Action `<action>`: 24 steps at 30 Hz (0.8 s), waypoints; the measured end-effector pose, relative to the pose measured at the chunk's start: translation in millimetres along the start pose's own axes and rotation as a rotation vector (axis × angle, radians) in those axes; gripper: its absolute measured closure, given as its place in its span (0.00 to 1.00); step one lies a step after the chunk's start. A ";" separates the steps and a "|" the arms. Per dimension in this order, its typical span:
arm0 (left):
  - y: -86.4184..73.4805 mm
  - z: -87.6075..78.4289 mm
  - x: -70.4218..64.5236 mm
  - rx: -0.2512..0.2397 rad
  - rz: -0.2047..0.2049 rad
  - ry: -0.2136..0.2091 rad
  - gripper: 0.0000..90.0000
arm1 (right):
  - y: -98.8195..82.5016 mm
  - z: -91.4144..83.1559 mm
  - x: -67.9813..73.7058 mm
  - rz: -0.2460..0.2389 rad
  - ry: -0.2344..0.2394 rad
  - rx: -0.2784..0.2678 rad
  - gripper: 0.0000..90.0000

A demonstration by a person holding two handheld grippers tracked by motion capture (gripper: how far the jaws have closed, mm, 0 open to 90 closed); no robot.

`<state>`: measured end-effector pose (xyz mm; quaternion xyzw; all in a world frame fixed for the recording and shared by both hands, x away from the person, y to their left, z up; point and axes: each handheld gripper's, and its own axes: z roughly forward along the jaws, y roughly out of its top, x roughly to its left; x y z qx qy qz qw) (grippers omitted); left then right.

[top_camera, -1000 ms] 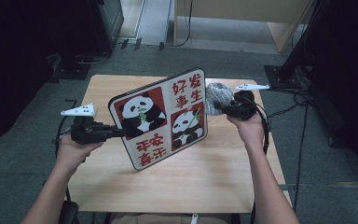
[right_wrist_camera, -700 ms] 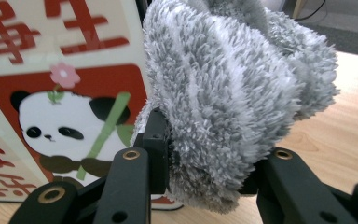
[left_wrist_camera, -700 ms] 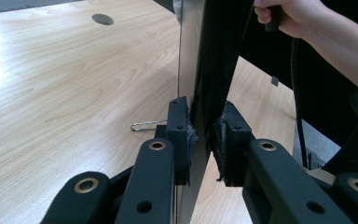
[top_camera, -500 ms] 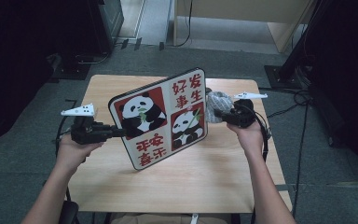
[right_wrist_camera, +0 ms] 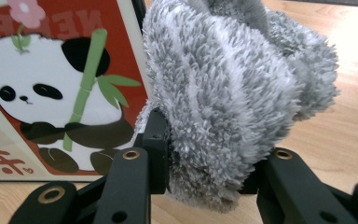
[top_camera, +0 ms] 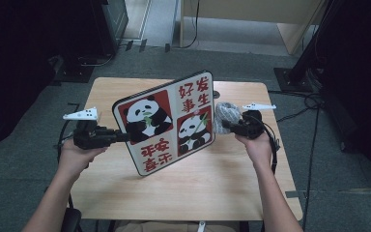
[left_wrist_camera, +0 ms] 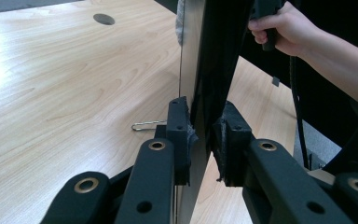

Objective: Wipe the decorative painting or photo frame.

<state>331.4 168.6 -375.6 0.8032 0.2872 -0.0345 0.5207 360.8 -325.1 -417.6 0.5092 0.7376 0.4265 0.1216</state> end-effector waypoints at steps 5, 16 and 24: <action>-0.2 0.0 0.1 0.000 0.001 0.001 0.86 | -8.0 2.6 -0.2 0.005 -0.007 -0.016 0.73; -0.3 -0.2 -0.3 0.001 0.002 0.003 0.86 | -22.5 9.1 -4.4 0.025 -0.008 0.007 0.73; -0.7 -1.5 0.3 0.003 0.000 0.008 0.86 | -33.2 13.4 -11.5 0.040 -0.001 0.034 0.72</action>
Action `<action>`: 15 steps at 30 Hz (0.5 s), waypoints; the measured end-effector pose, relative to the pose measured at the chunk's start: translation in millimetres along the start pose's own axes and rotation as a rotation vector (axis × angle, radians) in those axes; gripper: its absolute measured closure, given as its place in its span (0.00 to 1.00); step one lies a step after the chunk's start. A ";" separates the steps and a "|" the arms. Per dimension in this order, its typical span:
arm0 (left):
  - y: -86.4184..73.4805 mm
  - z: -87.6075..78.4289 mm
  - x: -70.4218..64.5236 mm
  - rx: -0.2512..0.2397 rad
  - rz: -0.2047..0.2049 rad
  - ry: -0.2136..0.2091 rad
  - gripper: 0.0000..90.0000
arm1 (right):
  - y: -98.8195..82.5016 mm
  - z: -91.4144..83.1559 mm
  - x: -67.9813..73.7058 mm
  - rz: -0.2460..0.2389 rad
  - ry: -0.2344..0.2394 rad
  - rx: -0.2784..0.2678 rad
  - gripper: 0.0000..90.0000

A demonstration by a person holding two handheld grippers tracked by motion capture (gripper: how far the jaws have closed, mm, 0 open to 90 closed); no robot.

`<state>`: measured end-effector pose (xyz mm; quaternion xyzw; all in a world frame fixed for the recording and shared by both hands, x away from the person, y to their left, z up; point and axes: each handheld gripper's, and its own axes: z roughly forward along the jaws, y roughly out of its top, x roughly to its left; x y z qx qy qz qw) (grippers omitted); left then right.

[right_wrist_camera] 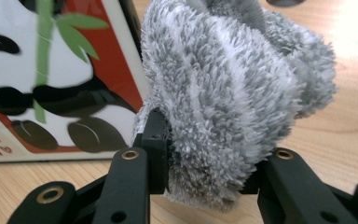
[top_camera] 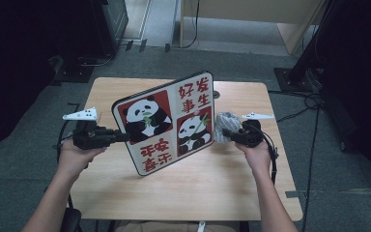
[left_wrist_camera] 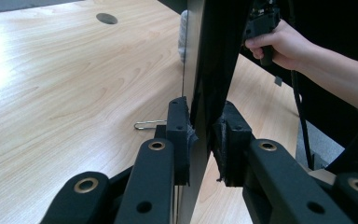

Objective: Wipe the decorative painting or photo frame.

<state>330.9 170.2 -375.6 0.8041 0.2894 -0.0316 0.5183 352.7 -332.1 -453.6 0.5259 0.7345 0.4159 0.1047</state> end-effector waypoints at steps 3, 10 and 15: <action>0.0 0.0 -0.1 0.000 0.000 0.000 0.86 | -3.8 3.6 -3.1 0.003 -0.004 0.024 0.72; -0.2 -0.3 0.4 0.001 0.000 -0.001 0.86 | -3.9 0.5 -7.6 0.019 -0.013 0.003 0.72; -0.3 -0.4 0.5 0.001 0.000 0.000 0.86 | -1.1 -9.0 -13.5 0.024 -0.029 -0.023 0.72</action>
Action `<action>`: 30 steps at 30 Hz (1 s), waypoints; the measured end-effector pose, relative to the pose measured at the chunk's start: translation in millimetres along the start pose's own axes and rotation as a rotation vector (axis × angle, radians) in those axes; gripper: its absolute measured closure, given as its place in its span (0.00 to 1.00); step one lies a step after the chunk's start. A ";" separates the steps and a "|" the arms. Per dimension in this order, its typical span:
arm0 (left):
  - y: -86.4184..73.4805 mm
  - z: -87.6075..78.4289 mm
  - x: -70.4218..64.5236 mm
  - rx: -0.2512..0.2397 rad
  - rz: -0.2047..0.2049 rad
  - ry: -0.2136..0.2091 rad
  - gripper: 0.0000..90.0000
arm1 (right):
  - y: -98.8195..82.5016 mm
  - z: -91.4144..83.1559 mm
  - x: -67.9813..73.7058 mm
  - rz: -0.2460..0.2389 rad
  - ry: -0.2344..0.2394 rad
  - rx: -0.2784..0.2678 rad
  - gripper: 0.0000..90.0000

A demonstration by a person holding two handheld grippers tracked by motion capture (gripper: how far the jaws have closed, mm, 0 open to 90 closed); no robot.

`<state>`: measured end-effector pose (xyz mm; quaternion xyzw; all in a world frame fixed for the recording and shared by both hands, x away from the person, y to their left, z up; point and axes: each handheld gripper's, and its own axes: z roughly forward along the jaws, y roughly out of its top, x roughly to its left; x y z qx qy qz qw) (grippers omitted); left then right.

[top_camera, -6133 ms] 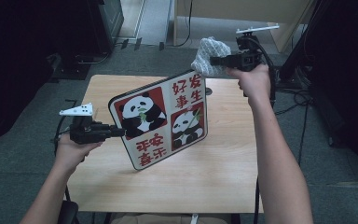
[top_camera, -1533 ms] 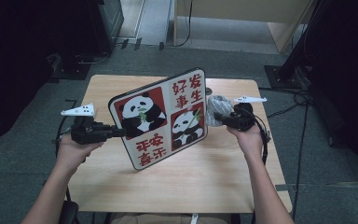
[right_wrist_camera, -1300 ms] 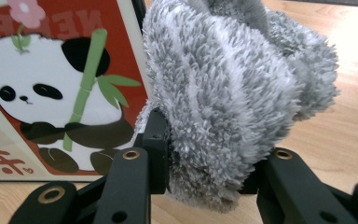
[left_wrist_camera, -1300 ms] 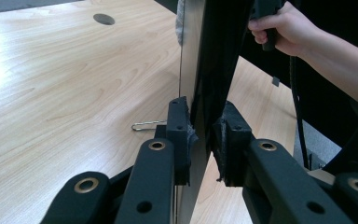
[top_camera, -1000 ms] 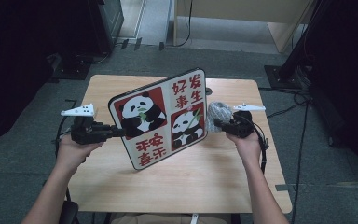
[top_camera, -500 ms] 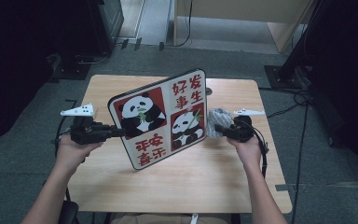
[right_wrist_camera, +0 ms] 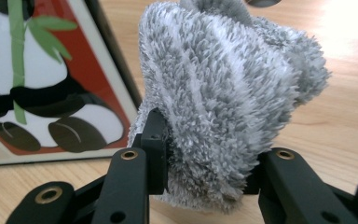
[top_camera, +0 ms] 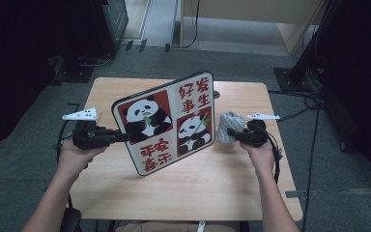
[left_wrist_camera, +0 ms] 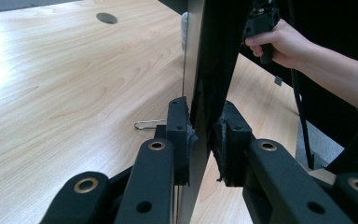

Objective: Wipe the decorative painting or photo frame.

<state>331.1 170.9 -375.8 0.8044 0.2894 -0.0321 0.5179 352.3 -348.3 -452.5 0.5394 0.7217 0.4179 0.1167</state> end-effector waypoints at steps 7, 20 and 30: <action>-0.2 -0.1 -0.1 0.000 0.001 0.002 0.86 | 3.2 -16.0 -16.7 0.021 -0.034 -0.043 0.72; -0.3 -0.2 0.0 0.003 0.002 0.003 0.86 | -3.1 -23.2 -54.5 0.088 -0.098 -0.032 0.71; -0.3 -0.2 0.2 0.003 0.000 0.004 0.86 | -12.3 -4.9 -69.8 0.116 -0.115 0.019 0.68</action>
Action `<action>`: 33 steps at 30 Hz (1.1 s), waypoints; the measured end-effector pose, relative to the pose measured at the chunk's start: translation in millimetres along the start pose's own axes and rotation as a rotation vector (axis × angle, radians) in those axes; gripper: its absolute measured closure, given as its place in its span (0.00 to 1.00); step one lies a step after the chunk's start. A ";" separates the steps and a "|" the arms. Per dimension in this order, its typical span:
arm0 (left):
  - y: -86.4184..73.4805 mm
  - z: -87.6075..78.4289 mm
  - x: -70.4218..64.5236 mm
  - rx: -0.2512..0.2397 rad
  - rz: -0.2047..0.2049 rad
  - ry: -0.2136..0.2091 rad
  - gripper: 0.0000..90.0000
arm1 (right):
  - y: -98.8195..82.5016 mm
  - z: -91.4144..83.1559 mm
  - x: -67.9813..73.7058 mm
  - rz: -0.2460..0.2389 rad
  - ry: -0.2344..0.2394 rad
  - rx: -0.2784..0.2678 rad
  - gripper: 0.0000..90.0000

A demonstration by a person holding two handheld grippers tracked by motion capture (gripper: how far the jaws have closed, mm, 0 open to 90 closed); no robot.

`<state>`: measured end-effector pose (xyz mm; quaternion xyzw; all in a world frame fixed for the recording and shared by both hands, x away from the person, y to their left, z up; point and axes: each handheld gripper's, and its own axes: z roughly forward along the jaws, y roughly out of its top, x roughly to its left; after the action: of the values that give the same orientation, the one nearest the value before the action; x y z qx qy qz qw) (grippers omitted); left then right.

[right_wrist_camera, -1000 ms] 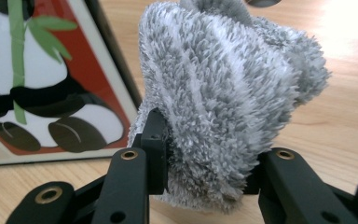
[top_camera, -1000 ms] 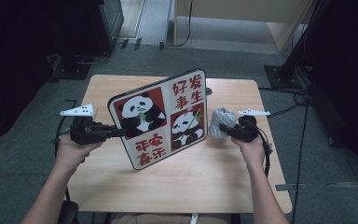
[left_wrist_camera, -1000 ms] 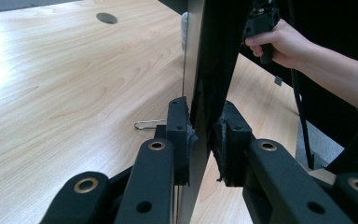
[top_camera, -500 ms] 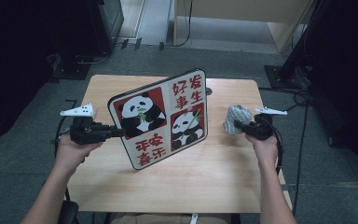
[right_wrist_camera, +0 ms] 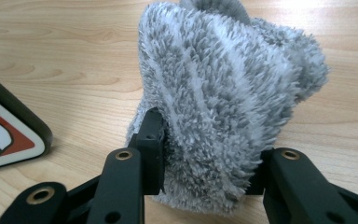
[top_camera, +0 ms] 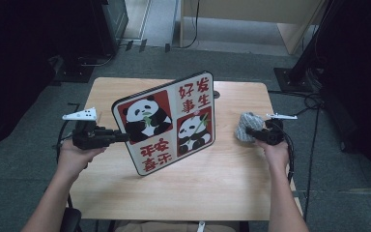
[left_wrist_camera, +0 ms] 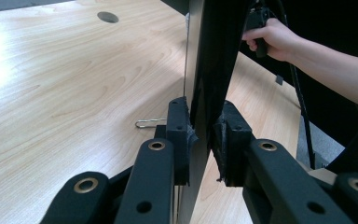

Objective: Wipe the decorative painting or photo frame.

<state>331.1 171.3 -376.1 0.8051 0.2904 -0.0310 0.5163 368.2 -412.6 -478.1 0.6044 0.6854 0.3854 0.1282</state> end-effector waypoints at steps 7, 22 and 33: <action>0.0 0.2 0.6 -0.002 -0.001 -0.001 0.86 | -1.2 3.8 -2.6 0.001 -0.012 -0.011 0.57; -0.4 0.3 0.4 0.000 -0.004 -0.001 0.86 | 6.8 2.3 2.8 0.011 -0.082 -0.050 0.32; 0.0 -0.2 0.2 -0.001 -0.005 0.011 0.86 | 5.0 -8.2 4.2 0.005 -0.131 -0.053 0.33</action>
<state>331.2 171.5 -376.1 0.8042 0.2950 -0.0278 0.5152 365.6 -411.9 -467.9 0.6264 0.6635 0.3635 0.1879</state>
